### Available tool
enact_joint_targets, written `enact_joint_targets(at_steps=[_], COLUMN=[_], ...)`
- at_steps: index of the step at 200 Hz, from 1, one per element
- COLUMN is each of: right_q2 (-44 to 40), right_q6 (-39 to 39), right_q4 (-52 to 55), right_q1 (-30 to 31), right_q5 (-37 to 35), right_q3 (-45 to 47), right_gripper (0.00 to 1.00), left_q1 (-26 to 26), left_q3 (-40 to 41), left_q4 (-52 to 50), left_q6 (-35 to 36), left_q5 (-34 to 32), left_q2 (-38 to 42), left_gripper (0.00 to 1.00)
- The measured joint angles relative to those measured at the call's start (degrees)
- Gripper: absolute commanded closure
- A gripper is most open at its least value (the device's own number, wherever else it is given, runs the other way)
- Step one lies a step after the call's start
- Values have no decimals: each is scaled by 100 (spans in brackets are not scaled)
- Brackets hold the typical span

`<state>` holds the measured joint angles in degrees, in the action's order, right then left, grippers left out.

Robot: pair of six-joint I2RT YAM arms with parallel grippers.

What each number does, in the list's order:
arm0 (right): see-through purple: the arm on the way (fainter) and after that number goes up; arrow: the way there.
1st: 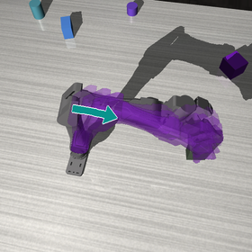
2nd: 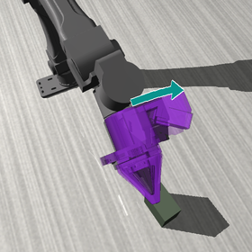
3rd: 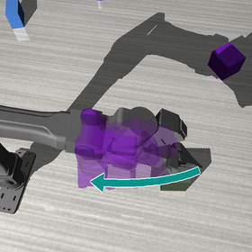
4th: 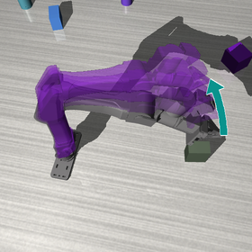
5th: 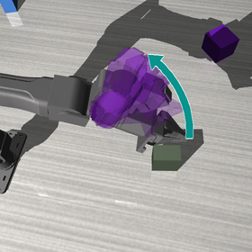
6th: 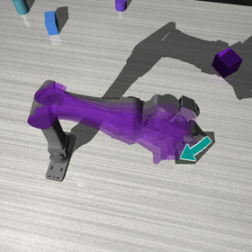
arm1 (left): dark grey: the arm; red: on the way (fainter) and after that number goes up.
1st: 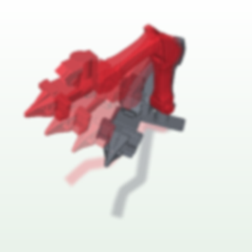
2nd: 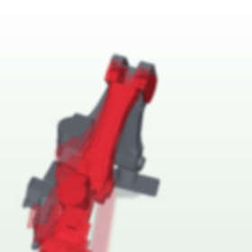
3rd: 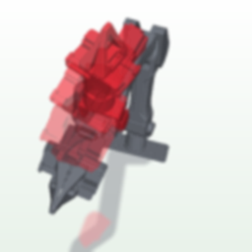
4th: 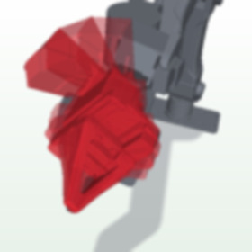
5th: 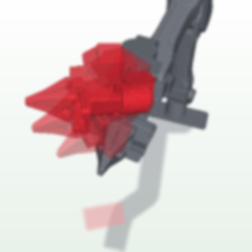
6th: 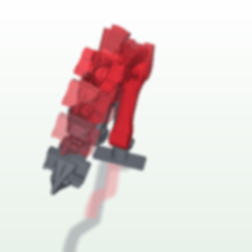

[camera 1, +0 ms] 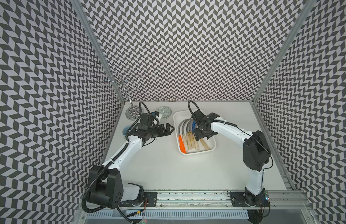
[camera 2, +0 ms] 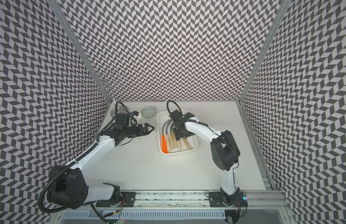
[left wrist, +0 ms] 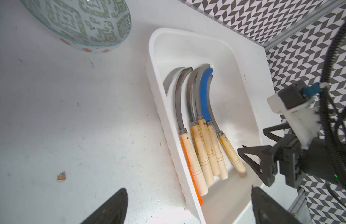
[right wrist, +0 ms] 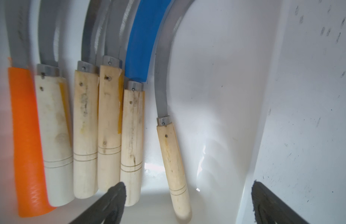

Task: Put small sickles into storage boxes
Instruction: Place the sickle in the storage box, then reset both arms

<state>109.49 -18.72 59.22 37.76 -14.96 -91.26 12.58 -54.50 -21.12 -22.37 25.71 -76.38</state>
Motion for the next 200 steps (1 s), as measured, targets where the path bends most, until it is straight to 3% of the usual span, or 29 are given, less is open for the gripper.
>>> enact_joint_targets(at_steps=[34,87,116,157,200], right_q2=[-1093,-3904,-5147,-5831,-6422], right_q6=[-164,-669,-857,-1005,-1071], right_q4=[-437,-2253,-2949,-3051,-3056], right_q1=[0,2,0,-7,-409], right_q5=[50,188,7,-715,-1156], right_q3=[673,2465,3329,3635,3941], right_gripper=[0,0,0,3,0], left_q1=[-13,-24,-24,-258,-612], left_q3=[385,262,249,-275,-297], left_q4=[310,345,234,-87,-68], left_q6=[9,236,197,306,800], left_q5=[-107,-343,-745,-1648,-2610], left_q2=[387,544,1344,2649,2968], left_gripper=[0,0,0,0,0])
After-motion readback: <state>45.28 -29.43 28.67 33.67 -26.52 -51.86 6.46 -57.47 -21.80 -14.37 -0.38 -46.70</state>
